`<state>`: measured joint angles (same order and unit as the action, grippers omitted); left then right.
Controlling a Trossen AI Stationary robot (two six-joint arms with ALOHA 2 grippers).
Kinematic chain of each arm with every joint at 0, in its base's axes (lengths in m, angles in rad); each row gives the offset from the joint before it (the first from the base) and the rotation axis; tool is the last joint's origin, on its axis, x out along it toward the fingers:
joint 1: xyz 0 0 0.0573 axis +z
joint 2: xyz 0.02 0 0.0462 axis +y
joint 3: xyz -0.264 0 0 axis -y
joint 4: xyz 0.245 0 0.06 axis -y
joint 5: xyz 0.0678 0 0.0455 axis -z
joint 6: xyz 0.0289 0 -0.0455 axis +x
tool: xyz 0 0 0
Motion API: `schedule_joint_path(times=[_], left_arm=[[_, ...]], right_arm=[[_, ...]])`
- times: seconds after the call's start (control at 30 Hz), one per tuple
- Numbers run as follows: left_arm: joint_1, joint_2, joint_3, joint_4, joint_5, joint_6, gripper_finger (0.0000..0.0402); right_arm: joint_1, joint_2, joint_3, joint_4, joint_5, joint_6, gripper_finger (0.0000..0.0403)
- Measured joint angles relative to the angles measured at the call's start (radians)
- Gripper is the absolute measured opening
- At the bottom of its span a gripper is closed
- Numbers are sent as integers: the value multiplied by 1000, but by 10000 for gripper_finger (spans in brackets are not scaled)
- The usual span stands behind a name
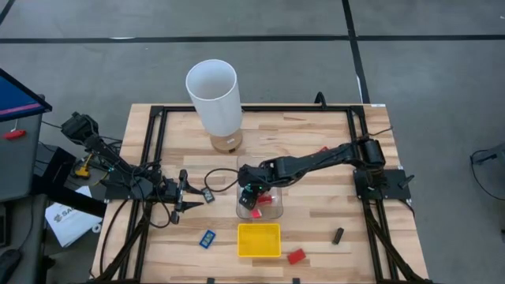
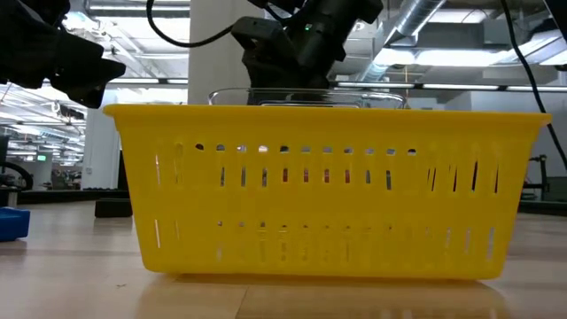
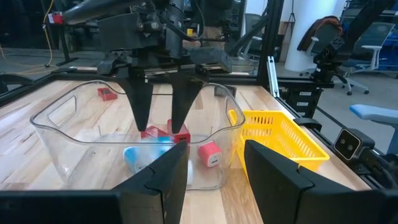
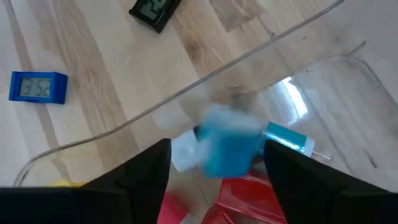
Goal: Pick & Place Office items
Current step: Put the bottom black digital clock into the yellow bin
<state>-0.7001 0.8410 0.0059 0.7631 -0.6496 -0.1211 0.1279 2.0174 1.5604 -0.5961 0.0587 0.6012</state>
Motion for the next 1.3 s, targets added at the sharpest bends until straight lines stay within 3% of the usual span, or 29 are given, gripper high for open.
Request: schedule_joint_path(times=[0.27, 0.5, 0.7, 0.83, 1.0, 1.1, 1.3], left_arm=[[0, 0, 0, -1, 0, 0, 154], [0, 0, 0, -46, 0, -19, 154], [0, 0, 0, -87, -12, -47, 154], [0, 0, 0, -152, -88, -110, 154], [0, 0, 0, -140, -99, -123, 154], [0, 0, 0, -136, -100, -122, 154], [0, 0, 0, -126, -114, -123, 154]], right_arm=[[40, -31, 0, -36, 54, -7, 233], [150, -121, 0, -225, 258, 85, 219], [284, -207, 0, -428, 485, 290, 225], [381, -251, 0, -625, 599, 537, 236], [499, -282, 0, -839, 589, 920, 249], [555, -282, 0, -924, 524, 1100, 249], [597, -308, -72, -978, 396, 1305, 238]])
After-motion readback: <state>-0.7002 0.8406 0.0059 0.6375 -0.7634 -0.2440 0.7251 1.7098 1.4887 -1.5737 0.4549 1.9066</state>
